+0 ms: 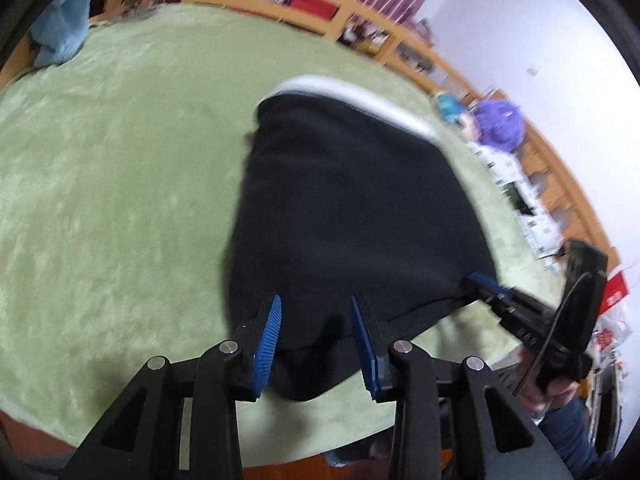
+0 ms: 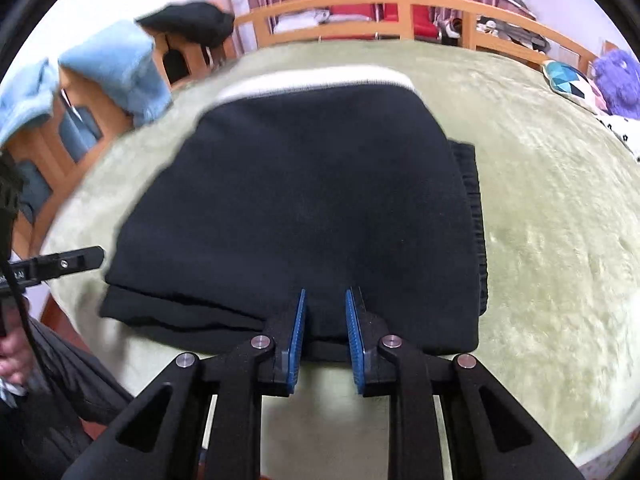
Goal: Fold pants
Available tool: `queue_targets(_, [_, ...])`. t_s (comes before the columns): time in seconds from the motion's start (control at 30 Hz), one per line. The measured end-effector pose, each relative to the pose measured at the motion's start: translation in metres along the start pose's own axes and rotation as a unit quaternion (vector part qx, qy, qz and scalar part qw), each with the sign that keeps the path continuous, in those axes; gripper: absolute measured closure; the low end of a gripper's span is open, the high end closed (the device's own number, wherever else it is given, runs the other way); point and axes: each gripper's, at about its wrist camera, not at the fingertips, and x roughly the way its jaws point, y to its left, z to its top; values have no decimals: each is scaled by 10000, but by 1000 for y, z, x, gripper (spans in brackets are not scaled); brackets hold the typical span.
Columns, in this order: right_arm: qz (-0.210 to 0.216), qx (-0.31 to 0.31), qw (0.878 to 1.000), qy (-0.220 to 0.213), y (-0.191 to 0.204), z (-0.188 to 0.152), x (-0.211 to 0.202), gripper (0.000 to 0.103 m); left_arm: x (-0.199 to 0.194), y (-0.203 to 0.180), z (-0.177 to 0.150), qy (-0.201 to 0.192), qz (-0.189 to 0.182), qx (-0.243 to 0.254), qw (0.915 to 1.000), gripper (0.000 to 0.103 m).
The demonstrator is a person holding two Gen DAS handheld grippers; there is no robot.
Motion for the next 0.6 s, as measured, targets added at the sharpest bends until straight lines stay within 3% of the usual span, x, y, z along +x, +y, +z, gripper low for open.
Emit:
queue_targets(0.1, [313,-7,9995,-95,19,1,1,77,17,-14,4,108,-163,232,9995,67])
queue_targets(0.2, [208,-66,9993,318,29,-10,22,74,42,-14,-4,365,33,105,9993,70])
queue_targets(0.3, [175,20,9993,323,30,-21,15,74,29,-11,-11,456,-94,408,9981,71])
queue_targets(0.4, [347,18,9989,322,43,-28,2,70,6,11,-13,400,-35,89,9992,71])
queue_targets(0.5, [696,-384,9963,316,78,-37,3,68,-4,34,-9,238,459,-78,9986,71])
queue_targets(0.6, [1258,-367,9903,470,106,-43,21,67,7,44,-13,511,428,-79,9977,71])
